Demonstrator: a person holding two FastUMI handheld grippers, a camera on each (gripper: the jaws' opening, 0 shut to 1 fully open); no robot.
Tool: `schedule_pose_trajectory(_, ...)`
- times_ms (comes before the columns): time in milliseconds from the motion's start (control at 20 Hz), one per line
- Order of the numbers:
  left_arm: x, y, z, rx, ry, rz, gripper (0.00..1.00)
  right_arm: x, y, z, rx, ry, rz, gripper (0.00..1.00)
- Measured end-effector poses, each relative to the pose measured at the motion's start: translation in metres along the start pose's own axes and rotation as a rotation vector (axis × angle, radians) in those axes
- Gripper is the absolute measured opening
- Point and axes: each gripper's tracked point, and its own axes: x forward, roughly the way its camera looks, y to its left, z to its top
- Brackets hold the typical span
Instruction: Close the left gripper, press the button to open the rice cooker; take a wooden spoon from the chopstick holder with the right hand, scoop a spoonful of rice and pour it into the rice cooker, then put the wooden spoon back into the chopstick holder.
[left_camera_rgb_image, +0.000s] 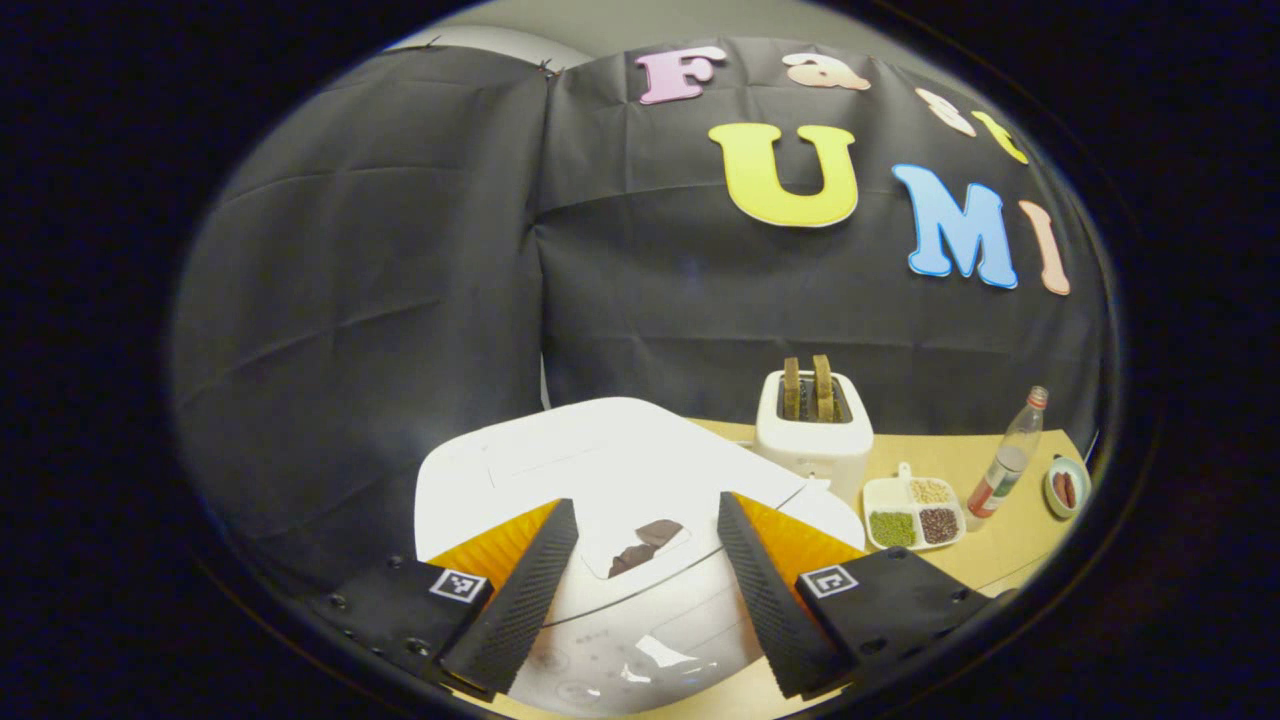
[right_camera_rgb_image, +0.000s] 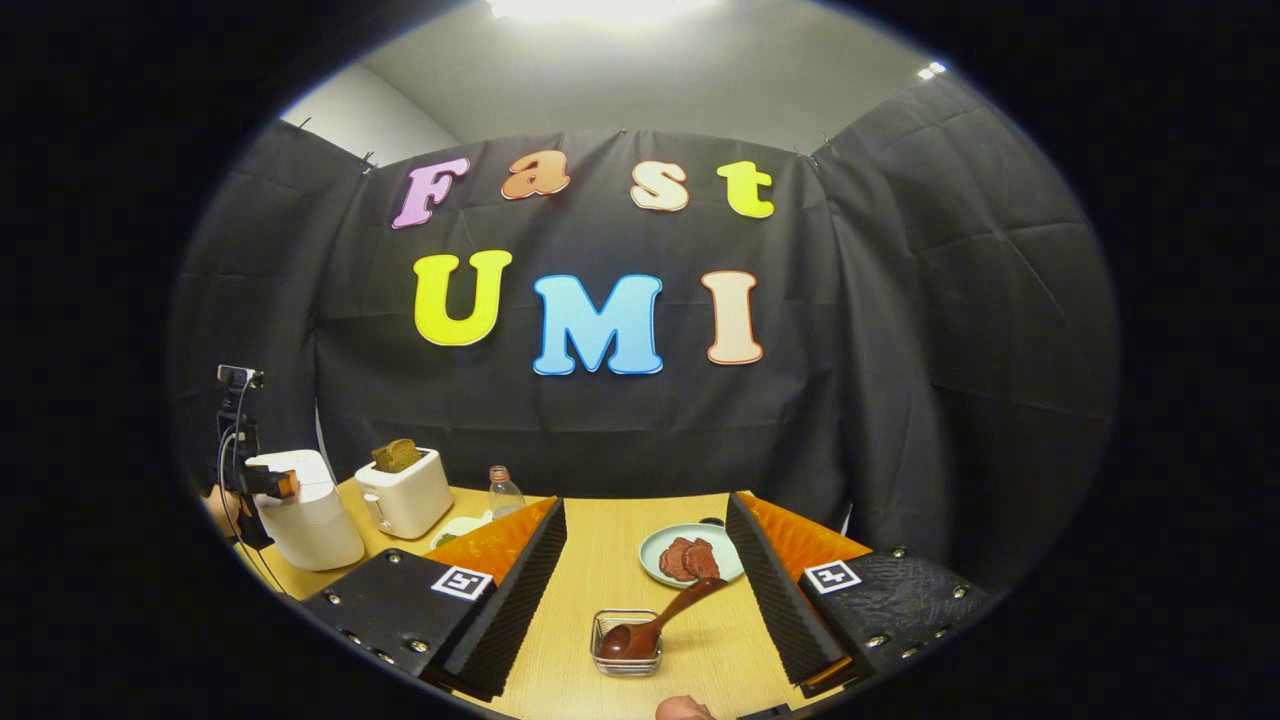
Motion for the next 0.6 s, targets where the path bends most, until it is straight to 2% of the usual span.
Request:
schedule_pose_trajectory(200,-0.027,-0.008,0.032,0.050,-0.092,-0.051,0.96,0.006,0.028,0.018,-0.001,-0.041,0.044,0.98)
schedule_pose_trajectory(250,-0.039,-0.012,0.044,0.061,-0.127,-0.070,0.99,0.006,0.034,0.023,-0.002,-0.052,0.051,0.98)
schedule_pose_trajectory(600,-0.135,-0.052,0.107,0.000,-0.274,-0.226,1.00,0.005,0.065,0.054,-0.021,-0.134,0.043,0.98)
